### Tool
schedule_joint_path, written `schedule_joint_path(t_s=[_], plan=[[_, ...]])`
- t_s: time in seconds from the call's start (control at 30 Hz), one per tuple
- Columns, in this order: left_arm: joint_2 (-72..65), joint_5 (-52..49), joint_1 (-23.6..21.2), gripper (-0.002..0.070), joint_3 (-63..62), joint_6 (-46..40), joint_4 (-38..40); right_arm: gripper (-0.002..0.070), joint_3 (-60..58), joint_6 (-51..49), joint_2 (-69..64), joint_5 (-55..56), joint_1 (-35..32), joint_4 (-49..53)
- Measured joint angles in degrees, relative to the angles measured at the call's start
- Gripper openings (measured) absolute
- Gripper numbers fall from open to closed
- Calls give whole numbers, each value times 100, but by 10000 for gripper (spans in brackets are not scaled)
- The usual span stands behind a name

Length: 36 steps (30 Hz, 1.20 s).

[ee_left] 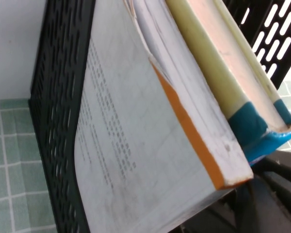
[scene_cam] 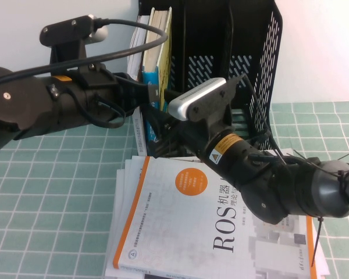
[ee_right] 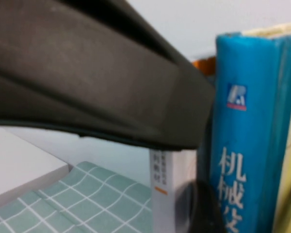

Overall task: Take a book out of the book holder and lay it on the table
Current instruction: Pick up the right side book from the book shelf

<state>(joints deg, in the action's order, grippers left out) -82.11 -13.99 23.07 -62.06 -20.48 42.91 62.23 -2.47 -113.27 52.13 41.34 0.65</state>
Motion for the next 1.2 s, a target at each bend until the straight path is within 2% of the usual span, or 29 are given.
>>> schedule_joint_path(t_s=[0.13, 0.27, 0.4, 0.57, 0.93, 1.2], plan=[[0, 0, 0, -3, 0, 66, 0, 396, 222, 562, -61, -119, 112, -282], [0, 10, 0, -3, 0, 100, 0, 396, 469, 1418, -206, -269, 295, -1098], [0, 10, 0, -3, 0, 100, 0, 390, 552, 1842, -338, -306, 347, -1777], [0, 10, 0, -3, 0, 100, 0, 309, 563, 1927, -409, -141, 361, -2157], [136, -361, 0, -3, 0, 49, 0, 265, 541, 1828, -530, 542, 361, -2274], [943, -935, 0, -3, -323, -418, 0, 239, 520, 1792, -452, 781, 388, -3088]])
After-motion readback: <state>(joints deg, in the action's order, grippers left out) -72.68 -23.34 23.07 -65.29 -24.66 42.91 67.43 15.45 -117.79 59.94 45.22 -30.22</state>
